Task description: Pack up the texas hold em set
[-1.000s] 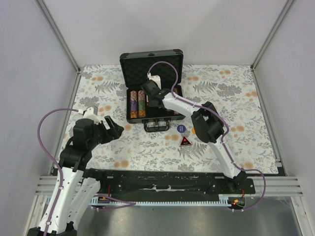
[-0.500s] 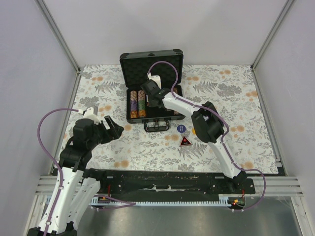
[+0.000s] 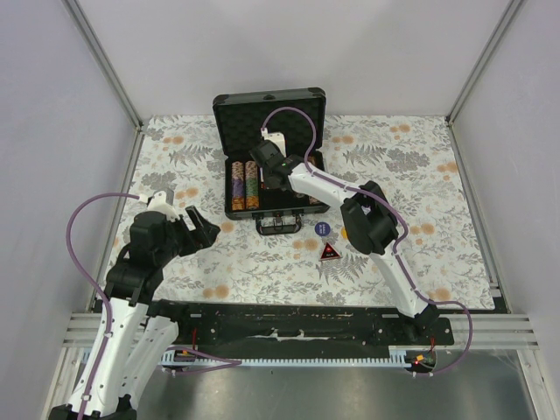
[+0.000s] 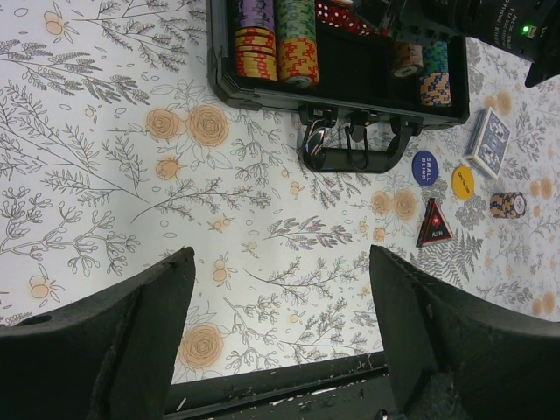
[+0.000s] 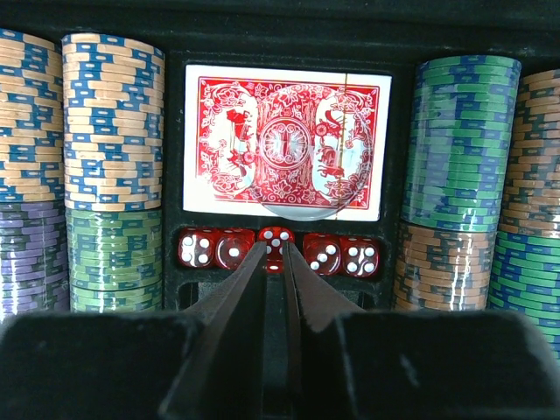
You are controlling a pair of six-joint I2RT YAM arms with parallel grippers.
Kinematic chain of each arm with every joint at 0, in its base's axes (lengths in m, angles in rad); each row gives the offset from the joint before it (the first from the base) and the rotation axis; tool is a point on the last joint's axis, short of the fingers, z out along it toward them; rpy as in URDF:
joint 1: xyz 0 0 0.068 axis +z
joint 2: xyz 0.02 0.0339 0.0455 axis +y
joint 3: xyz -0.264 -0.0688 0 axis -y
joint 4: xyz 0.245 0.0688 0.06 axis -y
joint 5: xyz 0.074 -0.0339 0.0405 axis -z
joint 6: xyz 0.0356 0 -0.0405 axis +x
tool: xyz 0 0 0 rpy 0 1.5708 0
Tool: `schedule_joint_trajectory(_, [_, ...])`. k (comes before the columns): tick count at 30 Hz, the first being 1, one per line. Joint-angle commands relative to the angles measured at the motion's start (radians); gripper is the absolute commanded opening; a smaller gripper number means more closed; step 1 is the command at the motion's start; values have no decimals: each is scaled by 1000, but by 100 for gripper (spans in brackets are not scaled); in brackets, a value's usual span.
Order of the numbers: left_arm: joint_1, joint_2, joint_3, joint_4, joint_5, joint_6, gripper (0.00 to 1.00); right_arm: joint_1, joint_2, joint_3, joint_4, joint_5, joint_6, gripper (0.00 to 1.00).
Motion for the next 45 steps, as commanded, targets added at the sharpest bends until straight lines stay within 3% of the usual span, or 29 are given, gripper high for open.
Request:
schedule_joint_trajectory(1, [5, -6, -3, 32, -10, -20, 86, -4, 2, 40, -4, 11, -8, 18])
schedule_joint_trajectory(23, [5, 2, -3, 32, -15, -20, 86, -20, 79, 80, -19, -21, -23, 18])
schedule_joint_trajectory(37, [5, -4, -3, 31, -15, -20, 86, -23, 53, 193, -50, -15, -59, 31])
schedule_joint_trajectory(39, [5, -3, -3, 32, -13, -22, 86, -23, 39, 181, -51, -17, -56, 30])
schedule_joint_trajectory(45, [5, -4, -3, 31, -13, -22, 86, -23, -3, 94, -50, -27, -22, 15])
